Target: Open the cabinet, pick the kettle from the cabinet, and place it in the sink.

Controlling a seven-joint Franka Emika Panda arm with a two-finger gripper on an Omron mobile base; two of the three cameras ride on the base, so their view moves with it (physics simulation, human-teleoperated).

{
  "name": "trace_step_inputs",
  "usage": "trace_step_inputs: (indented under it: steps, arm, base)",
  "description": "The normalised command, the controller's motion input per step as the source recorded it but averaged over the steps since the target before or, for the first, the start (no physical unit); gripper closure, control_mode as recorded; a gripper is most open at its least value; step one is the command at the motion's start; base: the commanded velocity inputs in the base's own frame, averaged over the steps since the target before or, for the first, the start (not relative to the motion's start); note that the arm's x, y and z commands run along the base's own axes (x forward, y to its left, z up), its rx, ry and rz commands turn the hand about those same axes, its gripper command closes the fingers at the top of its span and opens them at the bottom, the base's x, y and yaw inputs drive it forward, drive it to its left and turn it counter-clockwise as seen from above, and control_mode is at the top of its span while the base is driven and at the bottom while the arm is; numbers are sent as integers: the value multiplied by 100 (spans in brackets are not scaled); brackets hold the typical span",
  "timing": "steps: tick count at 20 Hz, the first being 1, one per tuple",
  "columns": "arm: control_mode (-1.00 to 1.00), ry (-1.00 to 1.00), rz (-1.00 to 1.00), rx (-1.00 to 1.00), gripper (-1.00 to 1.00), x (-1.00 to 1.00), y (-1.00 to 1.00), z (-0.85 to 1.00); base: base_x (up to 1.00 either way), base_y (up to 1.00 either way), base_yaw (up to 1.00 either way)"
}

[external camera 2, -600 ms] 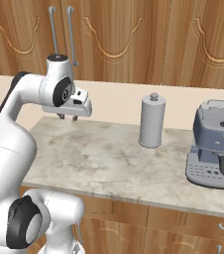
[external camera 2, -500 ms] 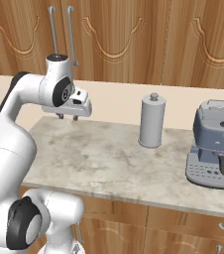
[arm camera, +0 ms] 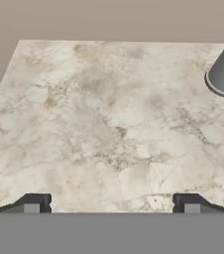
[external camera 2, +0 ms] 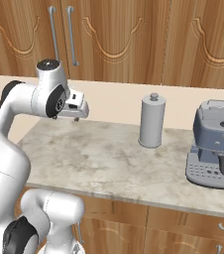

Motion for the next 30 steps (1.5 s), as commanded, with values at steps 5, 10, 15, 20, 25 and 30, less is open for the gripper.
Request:
trace_step_inputs:
  steps: [5, 10, 15, 20, 25, 30]
  arm:
    - [-100, 1, -1, -8, -100, -6, 5, 4]
    - [-100, -16, 0, -9, -100, -7, 2, 14]
    - [-100, -21, 0, 0, -100, -6, 0, 22]
    - [-100, -13, 0, 0, -100, -1, 0, 27]
    - [-100, -5, 0, 0, -100, 0, 0, 30]
    - [-100, -4, 0, 0, -100, 0, 0, 31]
  base:
    - [0, 0, 0]
    - [0, 0, 0]
    - [0, 0, 0]
    - [0, 0, 0]
    - [0, 0, 0]
    - [0, 0, 0]
